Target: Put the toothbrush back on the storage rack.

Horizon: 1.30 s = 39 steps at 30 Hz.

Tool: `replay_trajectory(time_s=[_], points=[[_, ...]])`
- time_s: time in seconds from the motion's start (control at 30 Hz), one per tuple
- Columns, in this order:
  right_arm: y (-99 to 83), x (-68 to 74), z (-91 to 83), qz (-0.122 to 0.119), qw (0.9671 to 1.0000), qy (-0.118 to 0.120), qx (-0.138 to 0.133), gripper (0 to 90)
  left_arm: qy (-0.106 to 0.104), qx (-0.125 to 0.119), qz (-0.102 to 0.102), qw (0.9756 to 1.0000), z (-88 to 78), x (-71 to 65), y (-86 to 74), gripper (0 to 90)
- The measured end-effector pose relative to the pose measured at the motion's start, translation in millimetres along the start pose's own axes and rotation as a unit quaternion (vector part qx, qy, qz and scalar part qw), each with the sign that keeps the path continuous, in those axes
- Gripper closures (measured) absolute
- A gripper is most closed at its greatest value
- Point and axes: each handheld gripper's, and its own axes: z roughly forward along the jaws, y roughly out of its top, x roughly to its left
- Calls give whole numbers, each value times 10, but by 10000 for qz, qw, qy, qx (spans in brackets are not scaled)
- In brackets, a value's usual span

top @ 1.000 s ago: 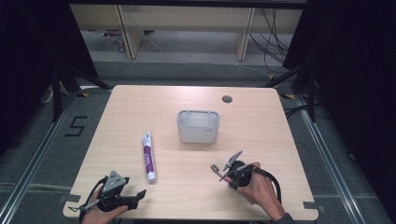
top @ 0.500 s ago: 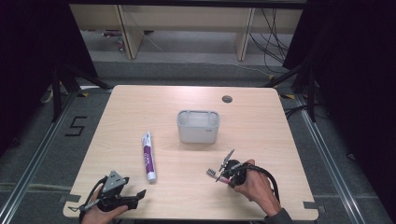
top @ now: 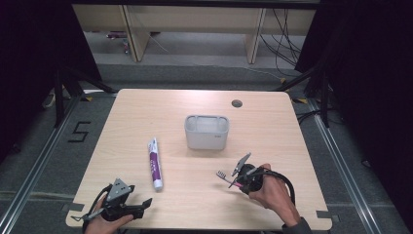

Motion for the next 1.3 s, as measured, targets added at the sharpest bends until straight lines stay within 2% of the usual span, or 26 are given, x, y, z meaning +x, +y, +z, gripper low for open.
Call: replay_trajectory(time_s=[0.07,0.23,0.3,0.4,0.5,0.57,0.6,0.63,0.7,0.73,0.8,0.83,0.9,0.93,0.97,1.0,1.03,1.07,1.1,1.17,1.2,1.3], points=[[-9,-2,-22,77,10000,11,-19,833,0,2,3,10000,0,2,-1,186],[-63,-110,-147,202,9989,-35,-415,833,13,-4,0,10000,2,4,-1,186],[-85,-142,-186,346,9978,-51,-560,833,18,70,20,10000,-8,12,3,186],[-114,-223,-217,235,9966,-171,-766,833,-5,39,-3,10000,-1,19,3,186],[-130,-244,-239,438,9946,-73,-933,833,9,64,27,10000,0,16,6,186],[-133,-274,-238,428,9932,-68,-1079,833,13,77,25,10000,-4,15,4,186],[-135,-258,-249,647,9927,7,-1016,833,20,63,11,10000,-8,16,4,186],[-131,-295,-243,461,9922,-70,-1156,833,8,35,16,10000,-6,21,3,186],[-128,-306,-257,557,9907,-77,-1241,833,1,44,27,10000,-7,22,4,186],[-130,-327,-254,454,9898,-92,-1350,833,15,59,8,10000,-8,15,5,186],[-123,-322,-259,760,9884,-18,-1318,833,26,58,19,10000,-9,13,4,186],[-122,-346,-255,632,9879,-13,-1414,833,25,57,18,10000,-9,14,4,186],[-133,-364,-274,666,9867,-25,-1486,833,8,56,25,10000,-10,20,4,186],[-130,-363,-266,776,9846,-87,-1566,834,22,55,16,10000,-10,17,3,186],[-132,-391,-272,705,9845,-1,-1606,834,35,42,14,10000,-10,14,2,185],[-132,-381,-295,890,9838,-94,-1556,833,34,56,18,10000,-10,14,3,186],[-132,-386,-295,944,9820,-112,-1632,834,20,59,15,10000,-9,17,3,186],[-134,-414,-297,792,9802,-17,-1816,834,23,60,11,10000,-9,17,4,186],[-127,-433,-310,730,9800,-63,-1851,834,27,55,9,10000,-9,17,3,186],[-126,-453,-348,822,9771,23,-1960,834,34,-2,6,10000,-9,20,0,186],[-119,-476,-351,732,9766,-4,-2023,834,40,42,0,10000,-16,22,6,186],[-94,-521,-382,738,9724,37,-2215,834,36,49,-9,10000,-14,21,1,186]])
